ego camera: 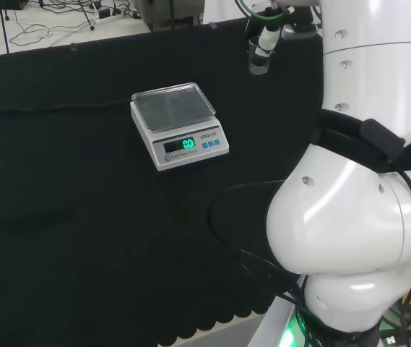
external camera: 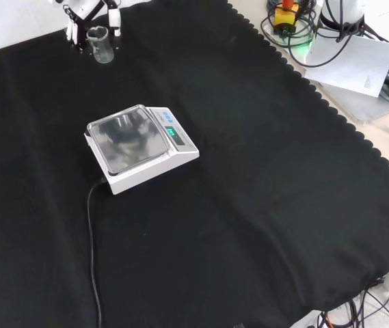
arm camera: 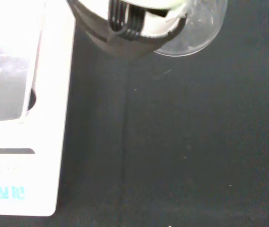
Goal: Put the beaker on the electronic balance.
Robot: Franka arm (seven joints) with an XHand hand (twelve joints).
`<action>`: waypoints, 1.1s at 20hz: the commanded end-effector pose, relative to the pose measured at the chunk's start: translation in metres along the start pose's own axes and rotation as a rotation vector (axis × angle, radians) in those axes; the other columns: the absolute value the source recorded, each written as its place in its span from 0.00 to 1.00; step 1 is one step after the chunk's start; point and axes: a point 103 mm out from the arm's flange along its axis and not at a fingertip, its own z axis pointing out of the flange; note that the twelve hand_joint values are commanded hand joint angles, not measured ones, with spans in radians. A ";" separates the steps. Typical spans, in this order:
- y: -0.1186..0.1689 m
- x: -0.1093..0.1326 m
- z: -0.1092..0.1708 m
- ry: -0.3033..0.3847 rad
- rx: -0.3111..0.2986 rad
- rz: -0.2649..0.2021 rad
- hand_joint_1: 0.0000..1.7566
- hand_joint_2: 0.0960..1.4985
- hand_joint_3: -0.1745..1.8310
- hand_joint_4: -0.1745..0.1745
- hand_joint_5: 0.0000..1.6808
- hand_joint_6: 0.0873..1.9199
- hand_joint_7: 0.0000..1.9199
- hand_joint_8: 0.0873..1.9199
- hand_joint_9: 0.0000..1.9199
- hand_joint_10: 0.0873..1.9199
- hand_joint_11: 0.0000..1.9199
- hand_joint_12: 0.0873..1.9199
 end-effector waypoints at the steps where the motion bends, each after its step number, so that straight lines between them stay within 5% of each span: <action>1: 0.006 0.031 0.008 0.000 -0.037 -0.098 0.77 0.77 0.09 0.00 0.48 0.64 0.36 0.66 0.51 0.60 0.54 0.41; 22: 0.055 0.121 0.017 -0.042 -0.022 -0.254 0.77 0.77 0.09 0.00 0.48 0.63 0.36 0.66 0.51 0.60 0.55 0.41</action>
